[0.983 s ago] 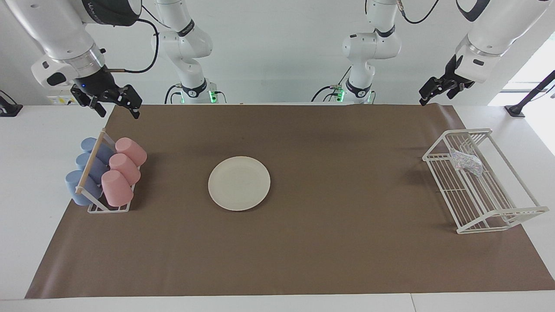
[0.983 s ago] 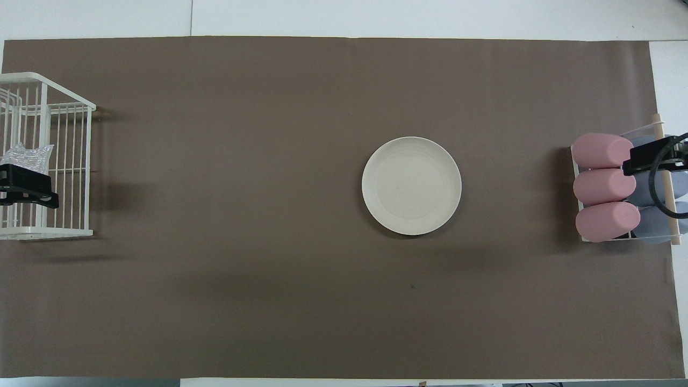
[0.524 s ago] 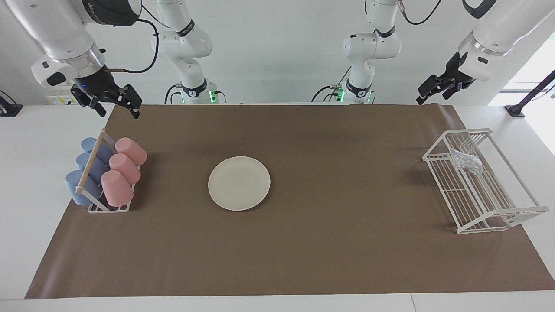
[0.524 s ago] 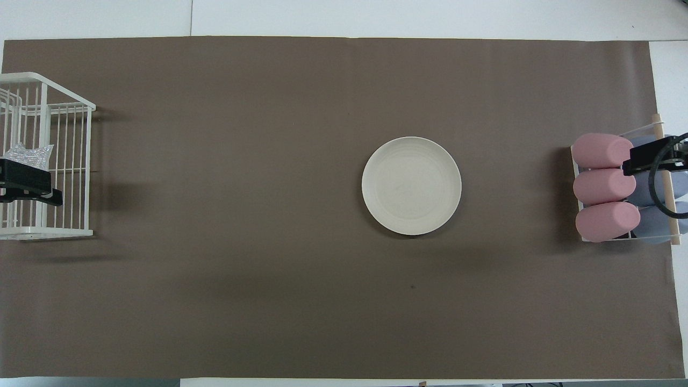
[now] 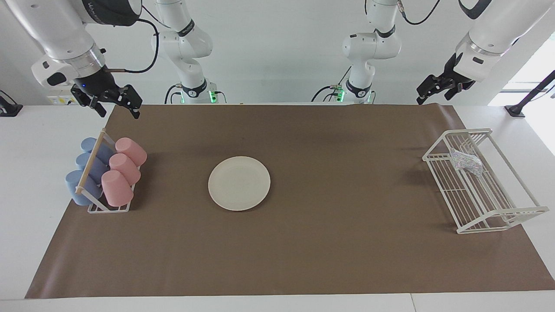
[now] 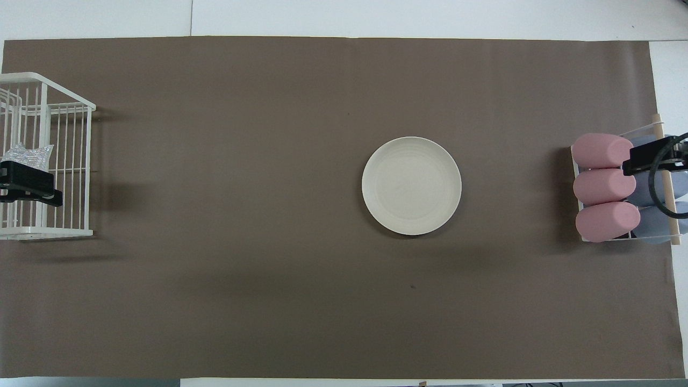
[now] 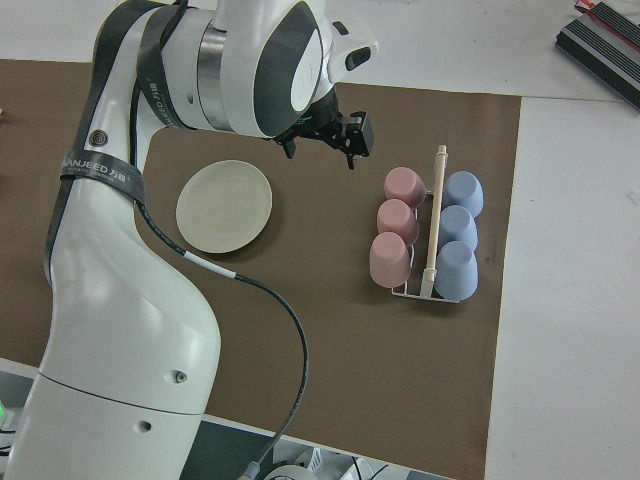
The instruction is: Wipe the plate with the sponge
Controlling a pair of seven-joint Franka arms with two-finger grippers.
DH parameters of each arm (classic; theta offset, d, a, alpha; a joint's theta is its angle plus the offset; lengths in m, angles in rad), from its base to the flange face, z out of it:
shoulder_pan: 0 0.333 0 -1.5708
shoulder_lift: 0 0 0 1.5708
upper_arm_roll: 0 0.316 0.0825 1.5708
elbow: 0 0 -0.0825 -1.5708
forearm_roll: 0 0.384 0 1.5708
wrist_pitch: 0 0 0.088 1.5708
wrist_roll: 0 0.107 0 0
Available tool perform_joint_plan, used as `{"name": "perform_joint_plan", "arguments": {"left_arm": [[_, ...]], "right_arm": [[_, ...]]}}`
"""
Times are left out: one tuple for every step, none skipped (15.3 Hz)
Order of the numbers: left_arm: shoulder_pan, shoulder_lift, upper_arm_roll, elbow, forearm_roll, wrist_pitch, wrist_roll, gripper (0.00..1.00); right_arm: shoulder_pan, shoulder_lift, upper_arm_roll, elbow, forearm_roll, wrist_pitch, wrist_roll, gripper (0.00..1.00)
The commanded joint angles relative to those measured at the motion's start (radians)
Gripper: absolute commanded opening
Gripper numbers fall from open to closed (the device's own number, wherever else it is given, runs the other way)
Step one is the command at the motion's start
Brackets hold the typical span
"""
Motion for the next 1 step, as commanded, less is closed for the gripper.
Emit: {"name": "perform_joint_plan", "arguments": {"left_arm": [[-0.005,0.007,0.004,0.020,0.014,-0.002,0.016,1.00]], "right_arm": [[-0.007,0.004,0.003,0.007,0.019,0.001,0.009,1.00]]}}
